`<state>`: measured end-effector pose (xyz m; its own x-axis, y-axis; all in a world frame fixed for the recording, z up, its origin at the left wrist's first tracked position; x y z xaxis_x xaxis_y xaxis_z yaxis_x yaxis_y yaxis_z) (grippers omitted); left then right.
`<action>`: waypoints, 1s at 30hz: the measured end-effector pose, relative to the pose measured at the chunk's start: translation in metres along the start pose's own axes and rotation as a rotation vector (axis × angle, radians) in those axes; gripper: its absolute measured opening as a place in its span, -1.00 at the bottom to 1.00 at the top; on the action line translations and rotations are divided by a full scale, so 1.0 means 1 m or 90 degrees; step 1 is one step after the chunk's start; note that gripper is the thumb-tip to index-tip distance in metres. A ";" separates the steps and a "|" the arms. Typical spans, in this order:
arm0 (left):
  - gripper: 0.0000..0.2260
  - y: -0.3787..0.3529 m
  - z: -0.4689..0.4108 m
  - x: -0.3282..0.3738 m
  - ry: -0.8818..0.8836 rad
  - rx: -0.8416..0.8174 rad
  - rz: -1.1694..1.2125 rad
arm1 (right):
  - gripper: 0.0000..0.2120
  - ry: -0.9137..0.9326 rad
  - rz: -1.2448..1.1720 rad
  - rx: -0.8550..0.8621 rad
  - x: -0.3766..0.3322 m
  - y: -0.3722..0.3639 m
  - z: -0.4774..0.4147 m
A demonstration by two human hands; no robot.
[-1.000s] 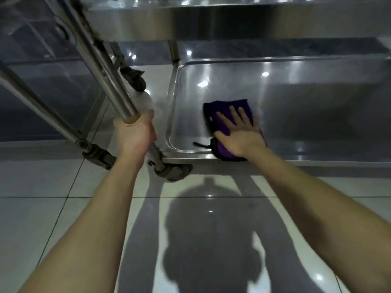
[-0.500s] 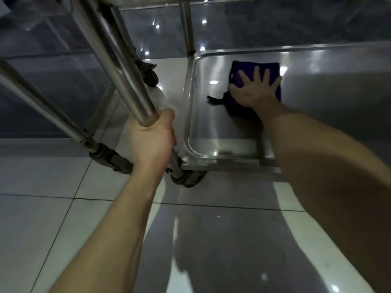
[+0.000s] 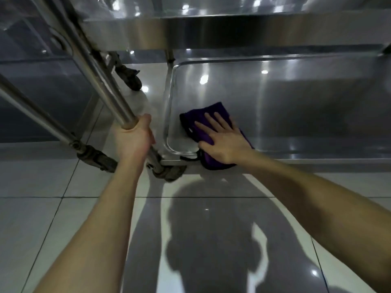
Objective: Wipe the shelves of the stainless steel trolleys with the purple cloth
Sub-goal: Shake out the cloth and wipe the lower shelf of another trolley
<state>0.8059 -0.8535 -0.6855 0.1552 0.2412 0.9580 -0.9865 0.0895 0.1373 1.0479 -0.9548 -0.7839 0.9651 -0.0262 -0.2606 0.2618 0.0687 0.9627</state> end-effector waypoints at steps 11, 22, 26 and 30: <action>-0.53 0.011 0.086 0.002 -0.327 0.268 -0.103 | -0.17 -0.243 0.013 -0.070 0.130 0.028 0.105; -0.53 -0.146 0.030 -0.025 -0.291 -0.015 -0.627 | -0.25 -0.210 0.017 0.050 0.114 0.033 0.112; -0.38 -0.111 -0.029 -0.043 -0.041 0.068 -0.696 | -0.21 -0.203 0.017 0.059 0.117 0.031 0.111; -0.32 -0.102 -0.042 -0.050 0.032 0.020 -0.687 | -0.20 -0.238 0.034 0.052 0.117 0.027 0.107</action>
<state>0.9008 -0.8337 -0.7578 0.9446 0.0898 0.3156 -0.3281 0.2535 0.9100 1.1666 -1.0623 -0.7808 0.9038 -0.3880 -0.1803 0.1956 0.0000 0.9807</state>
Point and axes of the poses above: each hand's wrist, its own z-axis away from the middle knuckle, its own y-axis out of the back of the hand, x = y × z, the point moved 7 cm from there along -z, towards the middle knuckle, and after that the axes turned 13 degrees about y, right-handed, at the moved point
